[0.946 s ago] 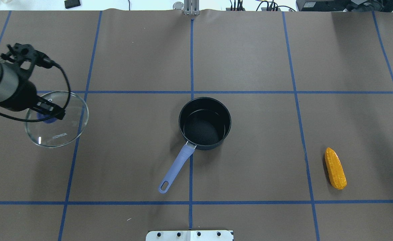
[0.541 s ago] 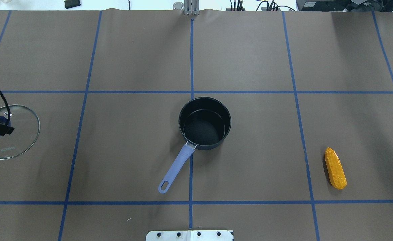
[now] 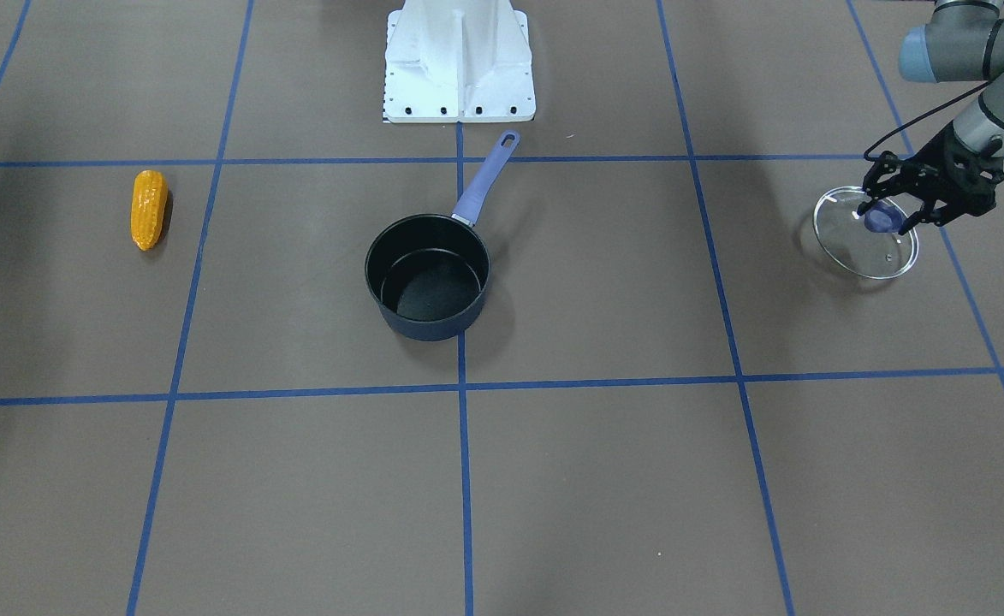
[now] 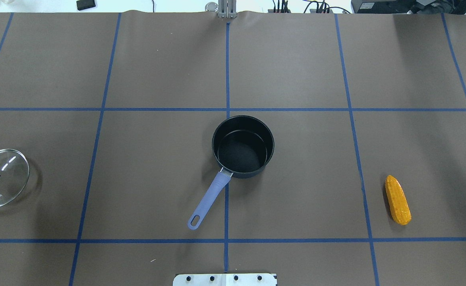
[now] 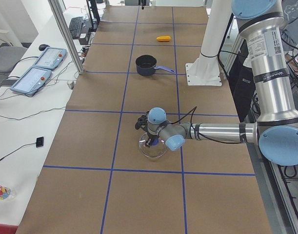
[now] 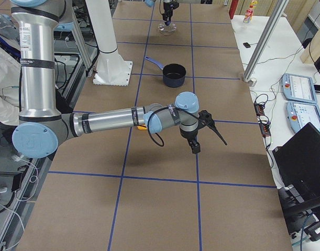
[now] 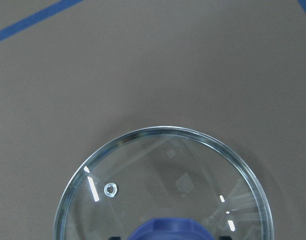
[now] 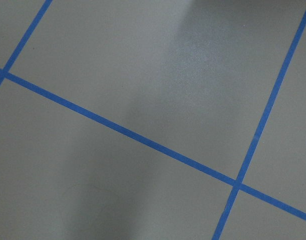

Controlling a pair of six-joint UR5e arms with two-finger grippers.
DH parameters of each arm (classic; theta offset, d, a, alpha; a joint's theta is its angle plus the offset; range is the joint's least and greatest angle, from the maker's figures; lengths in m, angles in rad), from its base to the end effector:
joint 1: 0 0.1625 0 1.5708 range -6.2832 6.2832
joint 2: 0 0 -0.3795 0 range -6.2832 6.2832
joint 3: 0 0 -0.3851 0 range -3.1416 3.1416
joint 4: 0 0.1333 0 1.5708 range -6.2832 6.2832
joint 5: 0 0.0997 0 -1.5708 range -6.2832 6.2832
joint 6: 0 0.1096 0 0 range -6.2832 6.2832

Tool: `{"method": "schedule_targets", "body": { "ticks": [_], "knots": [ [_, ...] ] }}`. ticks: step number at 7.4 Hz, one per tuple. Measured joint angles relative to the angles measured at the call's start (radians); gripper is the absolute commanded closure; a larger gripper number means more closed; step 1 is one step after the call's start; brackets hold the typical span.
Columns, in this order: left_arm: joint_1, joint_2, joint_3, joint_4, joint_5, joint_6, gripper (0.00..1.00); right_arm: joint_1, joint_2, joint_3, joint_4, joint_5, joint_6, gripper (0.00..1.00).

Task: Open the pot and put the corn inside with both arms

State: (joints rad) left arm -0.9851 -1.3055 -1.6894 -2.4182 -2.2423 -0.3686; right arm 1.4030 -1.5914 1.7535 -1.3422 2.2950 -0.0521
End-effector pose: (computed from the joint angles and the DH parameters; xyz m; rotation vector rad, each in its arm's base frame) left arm 0.1740 -0.3802 0.5863 0.3049 0.8864 0.4362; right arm -0.0229 -0.4989 0.5177 0.3329 -0.7385 -0.3492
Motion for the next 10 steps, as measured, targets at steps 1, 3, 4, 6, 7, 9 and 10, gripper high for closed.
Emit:
{"method": "schedule_targets", "body": {
  "ticks": [1, 3, 4, 6, 7, 9, 10],
  "knots": [
    [0.001, -0.002, 0.011, -0.011, 0.002, -0.014, 0.63, 0.0, 0.0, 0.0, 0.0, -0.001, 0.0, 0.0],
    [0.003, -0.004, 0.021, -0.016, 0.021, -0.019, 0.13, -0.002, 0.001, 0.0, 0.0, -0.001, 0.001, 0.0],
    [0.005, -0.005, 0.021, -0.016, 0.043, -0.019, 0.02, -0.003, 0.001, 0.0, 0.0, -0.002, 0.001, 0.0],
    [0.005, -0.008, 0.022, -0.017, 0.062, -0.021, 0.01, -0.004, 0.001, 0.0, 0.0, -0.002, 0.001, 0.0],
    [0.005, -0.011, 0.021, -0.017, 0.061, -0.021, 0.01, -0.005, 0.001, 0.001, 0.0, -0.001, 0.001, 0.0],
    [-0.015, -0.024, 0.013, 0.03, 0.049, -0.016, 0.01, -0.012, 0.002, 0.006, 0.002, 0.001, 0.035, 0.0],
    [-0.065, -0.043, 0.011, 0.094, 0.033, -0.002, 0.01, -0.028, 0.002, 0.012, 0.015, 0.001, 0.082, 0.0]
  ]
}}
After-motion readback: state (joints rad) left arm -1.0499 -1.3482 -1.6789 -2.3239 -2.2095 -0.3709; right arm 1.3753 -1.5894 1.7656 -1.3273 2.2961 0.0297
